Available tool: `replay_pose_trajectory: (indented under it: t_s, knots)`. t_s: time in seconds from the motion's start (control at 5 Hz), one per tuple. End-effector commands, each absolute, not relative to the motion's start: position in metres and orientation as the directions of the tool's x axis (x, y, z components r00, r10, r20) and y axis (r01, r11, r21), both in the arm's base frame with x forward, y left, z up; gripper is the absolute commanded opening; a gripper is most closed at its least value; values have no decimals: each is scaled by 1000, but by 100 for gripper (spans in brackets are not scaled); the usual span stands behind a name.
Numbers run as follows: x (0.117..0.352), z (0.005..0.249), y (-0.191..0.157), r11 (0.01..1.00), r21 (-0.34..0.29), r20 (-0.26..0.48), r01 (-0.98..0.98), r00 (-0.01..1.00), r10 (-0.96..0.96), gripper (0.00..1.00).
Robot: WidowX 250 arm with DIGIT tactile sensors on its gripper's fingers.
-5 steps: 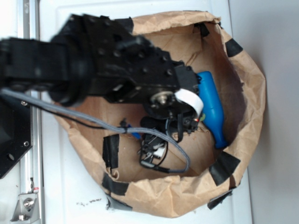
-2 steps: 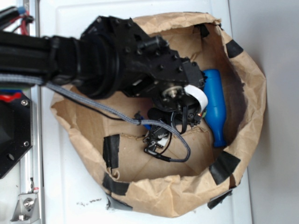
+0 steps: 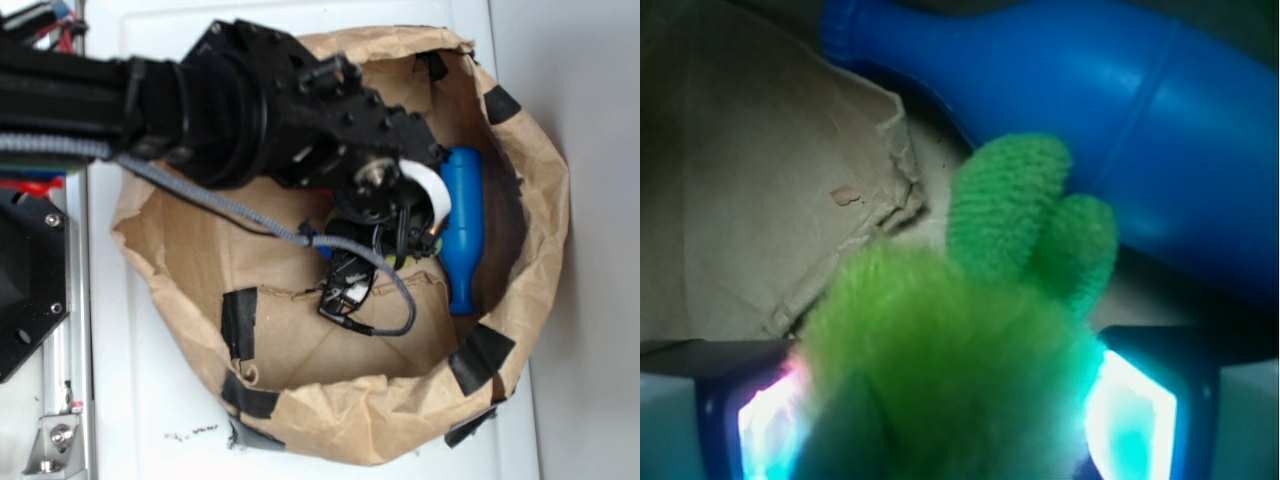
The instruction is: Grab the green animal.
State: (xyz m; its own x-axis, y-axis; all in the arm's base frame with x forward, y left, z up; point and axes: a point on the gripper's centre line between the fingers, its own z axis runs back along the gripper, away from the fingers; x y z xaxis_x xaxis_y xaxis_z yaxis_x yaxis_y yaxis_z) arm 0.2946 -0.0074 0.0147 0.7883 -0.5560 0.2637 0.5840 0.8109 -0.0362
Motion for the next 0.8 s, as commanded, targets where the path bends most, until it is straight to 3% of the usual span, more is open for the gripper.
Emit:
replay_pose_trajectory:
  t_s: [0.0,0.6]
  knots:
    - [275,15,-3,834,-20,285,552,802,-524,0]
    - [271,28,1,869,-20,287,494,836,-468,0]
